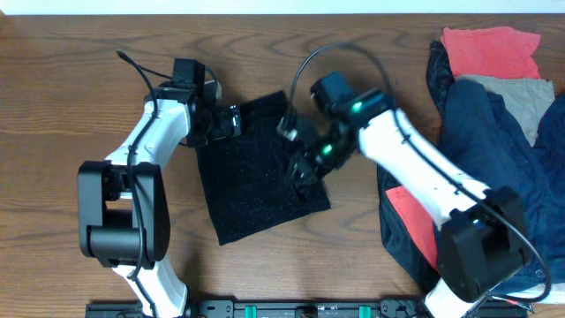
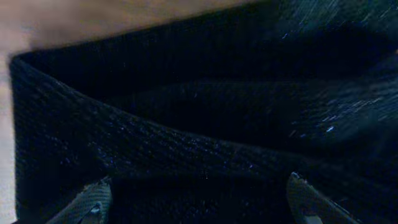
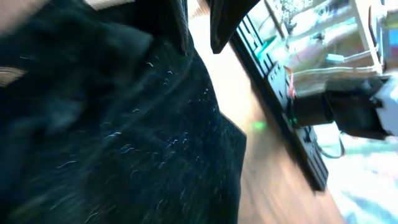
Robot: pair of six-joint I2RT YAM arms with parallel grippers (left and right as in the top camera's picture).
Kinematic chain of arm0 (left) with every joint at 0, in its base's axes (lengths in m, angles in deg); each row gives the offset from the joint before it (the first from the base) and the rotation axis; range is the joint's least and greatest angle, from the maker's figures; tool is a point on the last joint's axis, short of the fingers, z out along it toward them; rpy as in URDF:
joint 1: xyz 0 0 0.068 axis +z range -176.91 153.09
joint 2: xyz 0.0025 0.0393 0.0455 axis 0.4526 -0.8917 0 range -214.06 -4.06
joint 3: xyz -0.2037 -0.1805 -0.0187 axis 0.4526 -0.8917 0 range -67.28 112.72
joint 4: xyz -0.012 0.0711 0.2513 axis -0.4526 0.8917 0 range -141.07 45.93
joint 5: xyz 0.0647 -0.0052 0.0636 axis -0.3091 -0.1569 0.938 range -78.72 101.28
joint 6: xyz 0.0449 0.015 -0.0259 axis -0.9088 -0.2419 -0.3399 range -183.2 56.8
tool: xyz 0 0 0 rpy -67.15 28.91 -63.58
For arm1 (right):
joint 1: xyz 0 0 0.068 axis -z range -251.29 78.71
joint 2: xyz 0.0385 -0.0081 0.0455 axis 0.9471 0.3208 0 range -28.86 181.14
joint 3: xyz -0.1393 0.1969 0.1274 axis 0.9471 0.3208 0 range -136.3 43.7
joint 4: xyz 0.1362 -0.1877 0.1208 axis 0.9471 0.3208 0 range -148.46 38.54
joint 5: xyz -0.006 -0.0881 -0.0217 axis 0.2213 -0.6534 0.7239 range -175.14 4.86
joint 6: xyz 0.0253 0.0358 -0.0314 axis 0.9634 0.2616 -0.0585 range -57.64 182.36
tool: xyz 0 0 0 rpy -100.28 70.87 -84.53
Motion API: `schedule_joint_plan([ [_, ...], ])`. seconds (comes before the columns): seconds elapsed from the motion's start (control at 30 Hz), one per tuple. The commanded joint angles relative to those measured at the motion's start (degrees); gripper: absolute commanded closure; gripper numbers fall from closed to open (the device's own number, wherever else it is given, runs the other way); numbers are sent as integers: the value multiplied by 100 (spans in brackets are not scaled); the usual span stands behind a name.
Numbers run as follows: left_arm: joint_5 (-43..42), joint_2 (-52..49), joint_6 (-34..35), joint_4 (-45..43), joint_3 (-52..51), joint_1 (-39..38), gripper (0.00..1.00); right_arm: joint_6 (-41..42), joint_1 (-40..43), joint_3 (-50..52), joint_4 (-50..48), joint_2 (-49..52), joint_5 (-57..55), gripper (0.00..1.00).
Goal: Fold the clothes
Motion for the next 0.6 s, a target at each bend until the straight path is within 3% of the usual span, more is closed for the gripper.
schedule_joint_plan([
  [0.0, 96, -149, -55, 487, 50, 13, 11, -140, -190, 555, -302, 48, 173, 87],
  [0.1, 378, -149, -55, 1073, 39, 13, 10, 81, -168, 903, -636, 48, -671, 87],
  [0.2, 455, -149, -48, 1714, 39, 13, 11, 584, 4, 1032, -1016, 48, -2398, 87],
  [0.3, 275, -149, 11, 2310, 39, 7, 10, 636, 243, 1038, -1637, 48, -3460, 82],
  [0.43, -348, -15, -35, 2660, 39, 9, 9, 634, 505, 1036, -2586, 48, -3611, 79],
  [0.57, -455, 573, -31, 2531, 81, 52, 2, 634, 546, 1036, -2780, 48, -3611, 76],
])
